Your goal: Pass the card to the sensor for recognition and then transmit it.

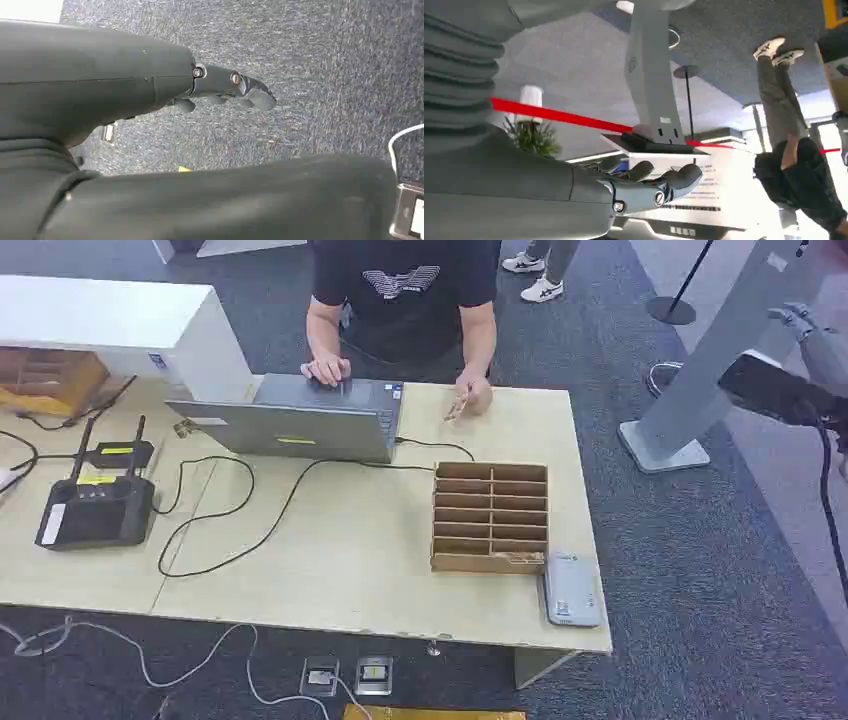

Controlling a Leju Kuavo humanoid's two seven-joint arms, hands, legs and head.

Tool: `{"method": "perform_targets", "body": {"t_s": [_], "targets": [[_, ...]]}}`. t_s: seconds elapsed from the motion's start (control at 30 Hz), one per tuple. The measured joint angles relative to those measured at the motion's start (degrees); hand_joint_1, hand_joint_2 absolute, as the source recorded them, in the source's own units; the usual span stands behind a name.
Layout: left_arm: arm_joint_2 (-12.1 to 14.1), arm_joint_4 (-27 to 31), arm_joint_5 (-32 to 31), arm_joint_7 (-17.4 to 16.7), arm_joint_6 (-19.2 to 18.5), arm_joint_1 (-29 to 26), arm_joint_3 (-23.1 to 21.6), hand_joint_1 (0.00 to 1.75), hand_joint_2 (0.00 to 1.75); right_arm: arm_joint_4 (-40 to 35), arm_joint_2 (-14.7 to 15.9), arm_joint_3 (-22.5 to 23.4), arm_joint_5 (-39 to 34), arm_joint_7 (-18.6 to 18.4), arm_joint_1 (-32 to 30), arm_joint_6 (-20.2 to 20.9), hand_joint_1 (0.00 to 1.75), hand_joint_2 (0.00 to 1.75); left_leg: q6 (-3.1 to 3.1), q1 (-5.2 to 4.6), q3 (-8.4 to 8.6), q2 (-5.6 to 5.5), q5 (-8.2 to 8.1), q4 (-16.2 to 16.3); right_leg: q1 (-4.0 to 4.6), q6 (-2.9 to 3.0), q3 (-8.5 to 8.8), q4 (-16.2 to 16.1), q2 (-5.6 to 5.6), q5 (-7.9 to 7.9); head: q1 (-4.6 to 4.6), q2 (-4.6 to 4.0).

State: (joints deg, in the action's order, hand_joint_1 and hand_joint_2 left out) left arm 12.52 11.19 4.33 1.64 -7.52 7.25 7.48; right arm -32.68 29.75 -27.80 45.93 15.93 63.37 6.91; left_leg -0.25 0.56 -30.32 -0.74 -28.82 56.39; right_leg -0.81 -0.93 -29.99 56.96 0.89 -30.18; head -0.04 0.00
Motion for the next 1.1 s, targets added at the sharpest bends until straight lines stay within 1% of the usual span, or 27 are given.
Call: {"method": "perform_targets", "body": {"t_s": [0.2,0.37,0.6,0.7,0.77,0.93,1.1], "targets": [[-0.02,-0.02,0.17,-0.28,-0.57,0.08,0.0,0.0,0.0,-1.6,-2.21,-2.6,4.5,-0.5,-0.78,-0.92,0.0,1.75,-0.01,0.01,0.03,0.03,0.0,0.0,0.01,0.0,-0.01,0.01,-0.02,0.0,-0.02,0.0],[0.0,-0.11,0.15,-0.31,-0.9,0.07,0.0,0.0,0.0,-2.25,-3.63,-3.86,5.07,-0.57,-0.78,-0.85,0.0,1.75,-0.01,0.02,0.02,0.02,0.01,0.0,0.02,0.0,-0.01,0.02,-0.01,0.0,0.0,0.0],[0.0,-0.17,-0.09,-0.33,-0.85,0.16,0.0,0.0,0.0,-2.29,-4.74,-5.24,5.18,-0.57,-1.35,-1.2,0.0,1.75,-0.01,0.02,0.01,0.02,0.0,0.0,0.01,0.0,-0.02,0.0,-0.02,0.0,-0.02,0.0],[0.0,-0.17,-0.31,-0.33,-0.81,0.18,0.0,0.0,0.0,-2.54,-5.03,-5.66,5.18,-0.57,-2.17,-1.46,0.0,1.75,-0.01,0.01,0.02,0.02,0.0,0.01,0.01,0.0,-0.02,-0.01,-0.02,0.0,0.0,0.0],[0.0,-0.17,-0.61,-0.33,-0.81,0.17,-0.02,0.0,0.0,-3.13,-5.09,-5.66,5.15,-0.57,-2.85,-1.51,0.0,1.75,-0.01,0.02,0.85,0.01,0.03,0.05,0.02,-0.01,-0.1,0.01,0.0,0.02,-0.02,0.0],[-0.02,-0.2,-0.79,-0.33,-0.66,0.19,-0.02,0.0,0.0,-3.93,-5.12,-5.66,5.07,-0.57,-3.75,-1.38,0.0,1.75,-0.02,0.02,0.86,0.02,0.07,0.08,0.02,-0.02,-0.16,0.03,-0.02,0.04,0.0,0.0],[-0.02,-0.2,-1.2,-0.33,-0.46,0.26,-0.07,0.0,0.0,-5.81,-4.35,-5.61,4.5,-1.18,-5.21,-0.41,0.0,1.75,-0.02,0.02,0.87,0.03,0.07,0.08,0.02,-0.02,-0.16,0.03,-0.03,0.04,0.0,0.0]]}}
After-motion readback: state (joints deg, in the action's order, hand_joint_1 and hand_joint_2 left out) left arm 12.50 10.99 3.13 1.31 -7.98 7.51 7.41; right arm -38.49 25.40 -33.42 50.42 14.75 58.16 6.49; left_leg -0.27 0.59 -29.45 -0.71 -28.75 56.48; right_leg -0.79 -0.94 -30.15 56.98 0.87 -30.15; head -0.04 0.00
